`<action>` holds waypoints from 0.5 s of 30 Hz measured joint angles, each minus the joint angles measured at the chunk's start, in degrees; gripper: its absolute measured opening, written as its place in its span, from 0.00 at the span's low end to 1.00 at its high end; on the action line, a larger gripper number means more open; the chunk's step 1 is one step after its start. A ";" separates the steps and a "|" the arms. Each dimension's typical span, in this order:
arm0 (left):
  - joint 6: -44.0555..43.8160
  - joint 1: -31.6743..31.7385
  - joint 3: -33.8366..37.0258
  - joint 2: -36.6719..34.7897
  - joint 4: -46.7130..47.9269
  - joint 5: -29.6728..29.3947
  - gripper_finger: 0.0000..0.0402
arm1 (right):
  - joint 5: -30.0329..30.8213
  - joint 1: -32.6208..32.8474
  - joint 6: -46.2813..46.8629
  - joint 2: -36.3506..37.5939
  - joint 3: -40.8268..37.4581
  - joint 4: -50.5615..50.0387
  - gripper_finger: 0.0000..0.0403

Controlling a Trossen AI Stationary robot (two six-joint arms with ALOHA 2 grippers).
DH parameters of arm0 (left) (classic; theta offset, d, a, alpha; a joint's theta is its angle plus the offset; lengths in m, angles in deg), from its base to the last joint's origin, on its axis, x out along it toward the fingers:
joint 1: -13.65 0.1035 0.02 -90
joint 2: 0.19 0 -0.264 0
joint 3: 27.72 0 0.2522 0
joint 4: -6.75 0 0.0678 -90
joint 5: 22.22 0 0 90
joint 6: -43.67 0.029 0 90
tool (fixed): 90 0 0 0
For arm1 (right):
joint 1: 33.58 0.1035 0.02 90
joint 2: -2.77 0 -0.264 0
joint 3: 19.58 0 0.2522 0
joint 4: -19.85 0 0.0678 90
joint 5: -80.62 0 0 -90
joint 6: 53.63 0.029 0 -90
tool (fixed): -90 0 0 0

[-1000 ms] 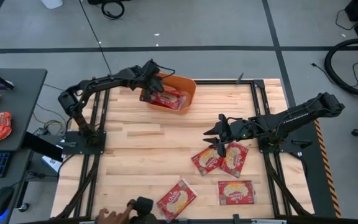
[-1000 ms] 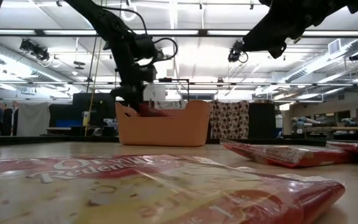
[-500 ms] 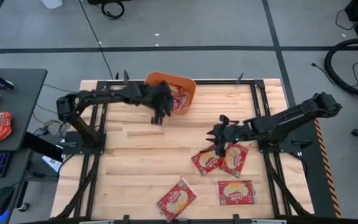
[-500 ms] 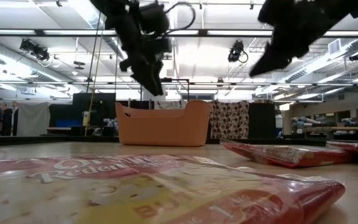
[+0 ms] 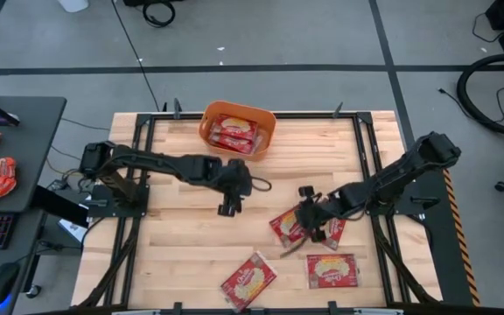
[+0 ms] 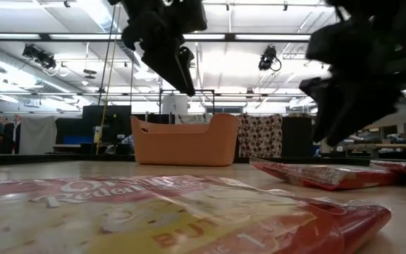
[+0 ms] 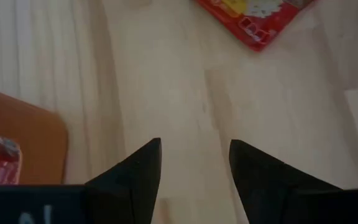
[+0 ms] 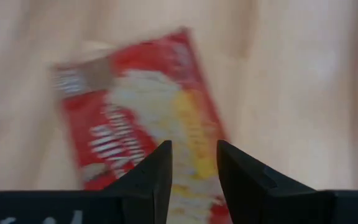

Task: Sort popcorn bags into baskets
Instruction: Put the red popcorn bag into the orange bin

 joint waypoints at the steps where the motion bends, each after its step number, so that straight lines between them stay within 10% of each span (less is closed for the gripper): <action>1: -1.09 -0.85 0.00 0.00 0.14 -0.78 0.48 | -0.40 1.28 -1.31 -0.22 0.02 0.70 0.33; 15: -10.44 -6.12 0.00 0.02 0.54 -2.33 0.48 | 6.29 12.80 -3.85 -11.46 1.98 7.37 0.39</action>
